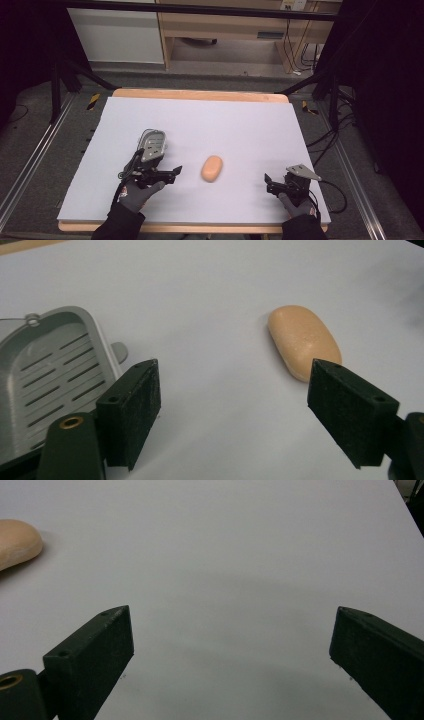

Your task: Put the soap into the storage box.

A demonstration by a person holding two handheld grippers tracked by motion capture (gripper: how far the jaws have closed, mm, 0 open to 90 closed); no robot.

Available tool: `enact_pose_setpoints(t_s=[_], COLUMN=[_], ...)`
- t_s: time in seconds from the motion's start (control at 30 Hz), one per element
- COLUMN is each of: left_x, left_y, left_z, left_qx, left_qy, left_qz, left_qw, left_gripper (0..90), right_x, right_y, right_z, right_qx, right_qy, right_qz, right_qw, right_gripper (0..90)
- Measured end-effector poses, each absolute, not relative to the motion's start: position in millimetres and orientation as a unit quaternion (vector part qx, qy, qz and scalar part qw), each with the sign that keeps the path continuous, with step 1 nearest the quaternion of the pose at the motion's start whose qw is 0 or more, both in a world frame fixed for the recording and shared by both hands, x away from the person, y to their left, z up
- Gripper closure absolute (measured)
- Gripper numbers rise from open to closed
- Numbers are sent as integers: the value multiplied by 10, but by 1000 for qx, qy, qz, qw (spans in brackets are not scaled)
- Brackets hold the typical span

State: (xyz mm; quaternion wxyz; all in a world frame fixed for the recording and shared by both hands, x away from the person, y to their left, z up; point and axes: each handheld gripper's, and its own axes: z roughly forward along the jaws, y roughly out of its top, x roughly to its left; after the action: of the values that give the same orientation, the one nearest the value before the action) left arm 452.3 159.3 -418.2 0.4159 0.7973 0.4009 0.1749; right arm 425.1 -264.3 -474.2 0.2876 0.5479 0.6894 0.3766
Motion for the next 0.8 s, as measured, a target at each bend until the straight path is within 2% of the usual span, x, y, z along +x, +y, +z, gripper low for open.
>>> enact_pose_setpoints(t_s=[0.8], left_x=[4683], left_y=[1168], left_z=[-4187], left_qx=[813], left_qy=[385], left_qz=[163], left_qw=[405], left_gripper=[207], right_x=[4274], right_y=[-2633], right_z=[-4754], right_qx=[553], right_qy=[690], right_qz=[371], right_qw=[284], right_gripper=[42])
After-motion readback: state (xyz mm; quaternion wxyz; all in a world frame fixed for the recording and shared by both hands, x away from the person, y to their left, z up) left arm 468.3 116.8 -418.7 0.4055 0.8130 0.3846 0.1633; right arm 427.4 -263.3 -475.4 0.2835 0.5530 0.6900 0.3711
